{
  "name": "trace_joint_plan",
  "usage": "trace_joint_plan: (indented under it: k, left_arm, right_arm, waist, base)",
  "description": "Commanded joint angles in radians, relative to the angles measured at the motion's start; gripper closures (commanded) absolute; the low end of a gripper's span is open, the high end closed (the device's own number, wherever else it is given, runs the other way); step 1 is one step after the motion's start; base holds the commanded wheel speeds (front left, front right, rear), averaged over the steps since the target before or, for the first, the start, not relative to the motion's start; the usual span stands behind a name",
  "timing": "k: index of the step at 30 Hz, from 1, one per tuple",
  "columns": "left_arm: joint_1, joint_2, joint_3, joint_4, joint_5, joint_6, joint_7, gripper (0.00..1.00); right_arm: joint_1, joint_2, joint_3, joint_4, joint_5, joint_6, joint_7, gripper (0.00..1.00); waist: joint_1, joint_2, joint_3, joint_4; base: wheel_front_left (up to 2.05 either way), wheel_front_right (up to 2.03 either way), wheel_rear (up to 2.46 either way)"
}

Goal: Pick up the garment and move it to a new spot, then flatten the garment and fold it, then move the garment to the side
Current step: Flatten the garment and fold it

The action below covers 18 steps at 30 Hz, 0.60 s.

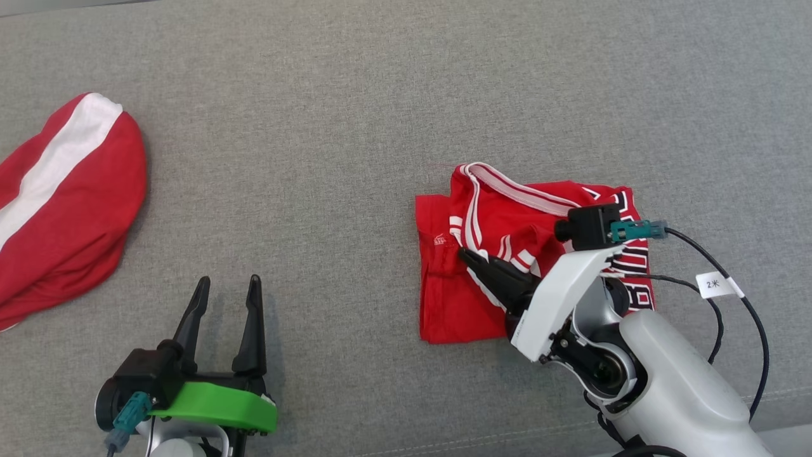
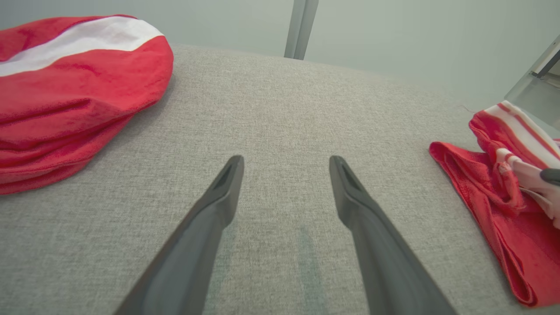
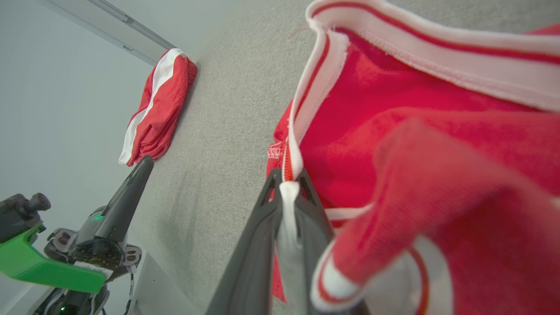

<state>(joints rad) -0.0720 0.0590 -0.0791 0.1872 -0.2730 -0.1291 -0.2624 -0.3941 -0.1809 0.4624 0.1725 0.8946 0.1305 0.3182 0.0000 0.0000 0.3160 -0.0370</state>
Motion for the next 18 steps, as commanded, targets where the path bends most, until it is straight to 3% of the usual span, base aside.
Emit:
trace_joint_plan:
  k: [1,3,4,5,6,11,14,16,17,18]
  left_arm:
    - [-0.013,0.006,0.0,0.006,-0.001,-0.003,-0.003,0.0]
    - [-0.017,0.004,0.002,0.014,-0.004,-0.003,-0.003,0.0]
    - [-0.019,0.003,0.004,0.018,-0.004,-0.003,-0.003,0.0]
    - [-0.019,0.002,0.006,0.021,-0.005,-0.003,-0.003,0.0]
    - [-0.017,0.002,0.008,0.024,-0.006,-0.003,-0.003,0.0]
    - [0.005,-0.002,0.026,0.028,-0.009,-0.003,-0.003,0.0]
    - [0.018,-0.004,0.041,0.022,-0.009,-0.003,-0.003,0.0]
    - [0.023,-0.005,0.05,0.017,-0.012,-0.003,-0.003,0.0]
    - [0.026,-0.005,0.056,0.015,-0.014,-0.003,-0.003,0.0]
    - [0.027,-0.006,0.058,0.013,-0.015,-0.003,-0.003,0.0]
  right_arm:
    - [-0.018,0.004,0.01,0.011,-0.003,0.0,-0.009,1.0]
    - [-0.033,-0.003,0.033,0.023,-0.015,0.0,-0.014,1.0]
    - [-0.038,-0.007,0.044,0.024,-0.019,0.0,-0.017,0.91]
    - [-0.04,-0.014,0.058,0.02,-0.022,0.0,-0.021,0.33]
    - [-0.04,-0.024,0.072,0.013,-0.025,0.0,-0.021,0.0]
    - [-0.006,-0.115,0.132,-0.143,0.012,0.0,-0.036,0.0]
    - [0.034,-0.179,0.055,-0.284,0.005,0.0,-0.125,0.0]
    - [0.078,-0.212,-0.05,-0.349,-0.044,0.0,-0.204,0.0]
    - [0.104,-0.225,-0.105,-0.367,-0.08,0.0,-0.237,0.12]
    - [0.128,-0.227,-0.15,-0.384,-0.118,0.0,-0.271,0.64]
  waist:
    - [0.0,0.0,0.001,0.002]
    - [0.0,0.0,0.0,0.005]
    - [0.0,0.0,-0.001,0.007]
    - [0.0,0.0,-0.002,0.008]
    - [0.0,0.0,-0.004,0.01]
    - [0.0,0.0,-0.02,0.017]
    - [0.0,0.0,-0.029,0.019]
    - [0.0,0.0,-0.033,0.019]
    - [0.0,0.0,-0.034,0.018]
    - [0.0,0.0,-0.034,0.017]
  base:
    - [0.0,0.0,0.0]
    - [0.0,0.0,0.0]
    - [0.0,0.0,0.0]
    - [0.0,0.0,0.0]
    - [0.0,0.0,0.0]
    - [0.0,0.0,0.0]
    - [0.0,0.0,0.0]
    - [0.0,0.0,0.0]
    - [0.0,0.0,0.0]
    - [0.0,0.0,0.0]
